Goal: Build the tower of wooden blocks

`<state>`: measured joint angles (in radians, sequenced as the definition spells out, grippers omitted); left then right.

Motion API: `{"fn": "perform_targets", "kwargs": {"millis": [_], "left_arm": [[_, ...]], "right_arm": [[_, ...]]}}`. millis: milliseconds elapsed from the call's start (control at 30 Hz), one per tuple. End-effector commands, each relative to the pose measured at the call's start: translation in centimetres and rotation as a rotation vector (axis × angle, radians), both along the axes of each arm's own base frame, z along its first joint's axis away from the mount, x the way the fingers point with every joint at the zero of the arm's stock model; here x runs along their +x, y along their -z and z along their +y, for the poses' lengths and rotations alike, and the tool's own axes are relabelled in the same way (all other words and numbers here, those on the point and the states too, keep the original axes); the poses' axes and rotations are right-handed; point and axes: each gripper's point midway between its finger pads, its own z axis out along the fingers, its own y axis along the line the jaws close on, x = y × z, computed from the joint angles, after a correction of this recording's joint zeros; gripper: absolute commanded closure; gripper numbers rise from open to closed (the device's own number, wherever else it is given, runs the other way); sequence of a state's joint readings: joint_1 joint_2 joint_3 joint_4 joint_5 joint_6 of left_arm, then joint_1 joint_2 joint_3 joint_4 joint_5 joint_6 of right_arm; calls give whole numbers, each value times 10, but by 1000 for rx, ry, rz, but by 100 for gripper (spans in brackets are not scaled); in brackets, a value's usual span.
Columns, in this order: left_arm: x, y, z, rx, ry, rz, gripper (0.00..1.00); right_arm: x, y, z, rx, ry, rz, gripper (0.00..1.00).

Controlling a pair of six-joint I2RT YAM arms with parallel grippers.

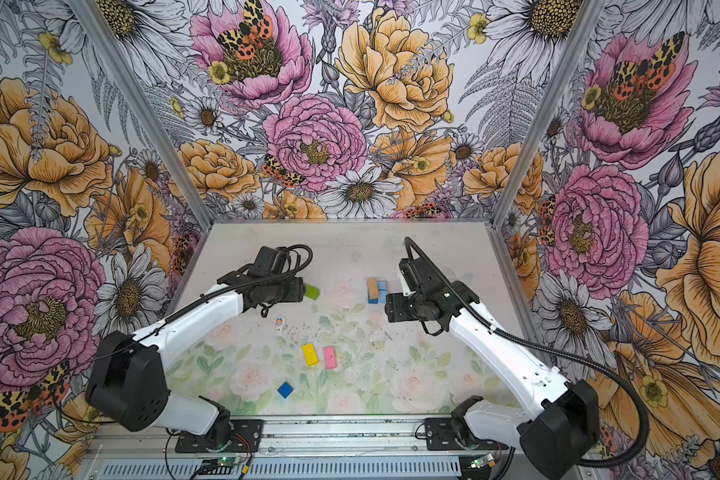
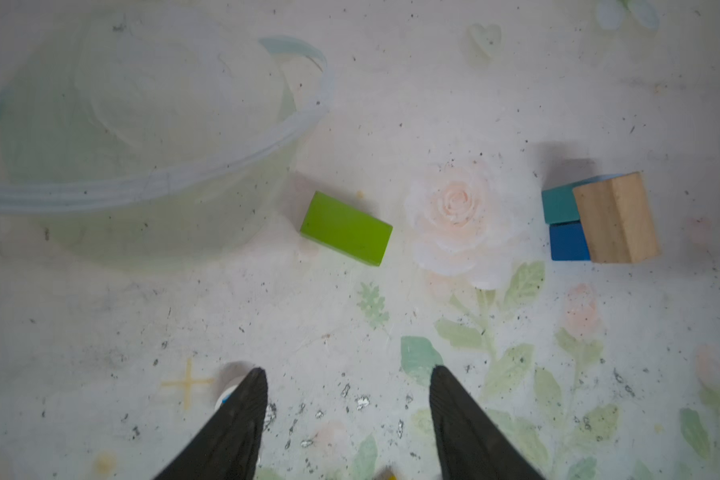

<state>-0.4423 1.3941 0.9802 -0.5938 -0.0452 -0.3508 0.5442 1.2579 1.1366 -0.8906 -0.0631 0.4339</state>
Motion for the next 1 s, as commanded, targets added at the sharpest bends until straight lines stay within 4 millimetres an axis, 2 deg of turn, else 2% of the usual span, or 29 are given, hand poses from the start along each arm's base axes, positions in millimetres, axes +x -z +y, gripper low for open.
{"fn": "perform_targets", "kwargs": {"millis": [0,167,333,467,733,967], "left_arm": [[-27,-11,10,-89,-73,-69,35],[-79,-13,24,-174,-122,-138,28],[-110,-18,36,-249,-147,-165,25],[-118,-26,33,-304,-154,-196,23],[-126,-23,30,-340,-151,-201,21],[-135,-25,29,-413,-152,-222,21]], "right_arm": [[29,-10,30,-3,-45,-60,33],[66,1,81,-4,-136,-52,40],[94,25,126,-22,-208,-31,43],[107,42,155,-31,-253,-33,40],[121,70,208,-16,-333,-18,35],[135,93,237,-9,-377,-13,32]]}}
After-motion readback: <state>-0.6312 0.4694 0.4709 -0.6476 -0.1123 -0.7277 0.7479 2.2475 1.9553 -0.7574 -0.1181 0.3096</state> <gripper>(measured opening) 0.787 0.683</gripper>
